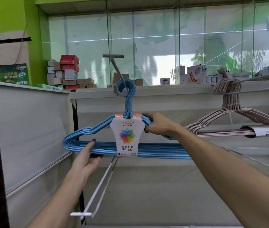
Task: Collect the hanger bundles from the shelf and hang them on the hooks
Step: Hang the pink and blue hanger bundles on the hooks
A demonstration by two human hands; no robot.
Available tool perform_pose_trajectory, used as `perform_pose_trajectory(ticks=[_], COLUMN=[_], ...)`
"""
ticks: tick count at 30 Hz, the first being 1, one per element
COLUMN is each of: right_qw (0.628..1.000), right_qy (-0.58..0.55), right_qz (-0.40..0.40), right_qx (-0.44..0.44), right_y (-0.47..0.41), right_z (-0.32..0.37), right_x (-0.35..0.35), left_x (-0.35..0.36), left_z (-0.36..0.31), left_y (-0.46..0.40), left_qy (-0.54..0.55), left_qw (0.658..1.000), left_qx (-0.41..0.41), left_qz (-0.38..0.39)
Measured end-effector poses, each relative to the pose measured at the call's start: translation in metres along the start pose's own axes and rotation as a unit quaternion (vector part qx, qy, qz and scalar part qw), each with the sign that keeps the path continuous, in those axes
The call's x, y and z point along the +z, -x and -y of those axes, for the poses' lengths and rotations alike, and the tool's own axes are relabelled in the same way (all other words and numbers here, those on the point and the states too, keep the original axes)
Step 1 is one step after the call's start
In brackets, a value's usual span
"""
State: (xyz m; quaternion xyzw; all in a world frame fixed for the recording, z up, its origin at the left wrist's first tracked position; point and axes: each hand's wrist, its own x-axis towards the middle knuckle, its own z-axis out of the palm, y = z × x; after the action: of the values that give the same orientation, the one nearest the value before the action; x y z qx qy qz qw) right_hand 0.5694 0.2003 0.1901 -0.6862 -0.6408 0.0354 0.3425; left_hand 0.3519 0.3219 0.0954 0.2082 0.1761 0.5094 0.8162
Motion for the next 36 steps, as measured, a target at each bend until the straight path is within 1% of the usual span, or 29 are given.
perform_pose_trajectory(ticks=[5, 7, 10, 14, 17, 20, 24, 29, 32, 36], right_qw=[1.000, 0.999, 0.994, 0.985, 0.981, 0.978, 0.972, 0.960, 0.955, 0.939], right_qy=[0.018, 0.032, 0.044, -0.003, -0.019, -0.009, 0.016, 0.092, 0.119, 0.167], right_qz=[-0.016, -0.044, -0.096, -0.171, -0.193, -0.205, -0.231, -0.260, -0.270, -0.299], right_qx=[0.010, 0.009, -0.006, -0.026, -0.017, -0.024, -0.046, -0.055, -0.026, 0.010], right_y=[0.018, 0.029, 0.048, 0.076, 0.093, 0.114, 0.159, 0.238, 0.295, 0.379], right_z=[0.011, 0.016, 0.019, 0.015, 0.012, 0.007, -0.002, -0.034, -0.056, -0.089], right_x=[0.001, 0.001, 0.003, 0.009, 0.012, 0.006, -0.017, -0.064, -0.100, -0.147], left_x=[-0.018, -0.024, -0.027, -0.017, -0.004, 0.008, 0.025, 0.048, 0.071, 0.108], left_z=[-0.013, -0.018, -0.029, -0.038, -0.036, -0.023, 0.008, 0.076, 0.131, 0.210], left_y=[0.019, 0.033, 0.062, 0.101, 0.126, 0.151, 0.186, 0.210, 0.224, 0.254], left_qy=[-0.093, -0.135, -0.197, -0.274, -0.321, -0.353, -0.324, -0.300, -0.292, -0.288], left_qw=[0.995, 0.990, 0.978, 0.942, 0.907, 0.871, 0.847, 0.811, 0.805, 0.794], left_qx=[-0.001, 0.002, 0.045, 0.159, 0.228, 0.282, 0.307, 0.300, 0.281, 0.254], left_qz=[0.020, 0.029, 0.048, 0.115, 0.149, 0.195, 0.289, 0.402, 0.434, 0.471])
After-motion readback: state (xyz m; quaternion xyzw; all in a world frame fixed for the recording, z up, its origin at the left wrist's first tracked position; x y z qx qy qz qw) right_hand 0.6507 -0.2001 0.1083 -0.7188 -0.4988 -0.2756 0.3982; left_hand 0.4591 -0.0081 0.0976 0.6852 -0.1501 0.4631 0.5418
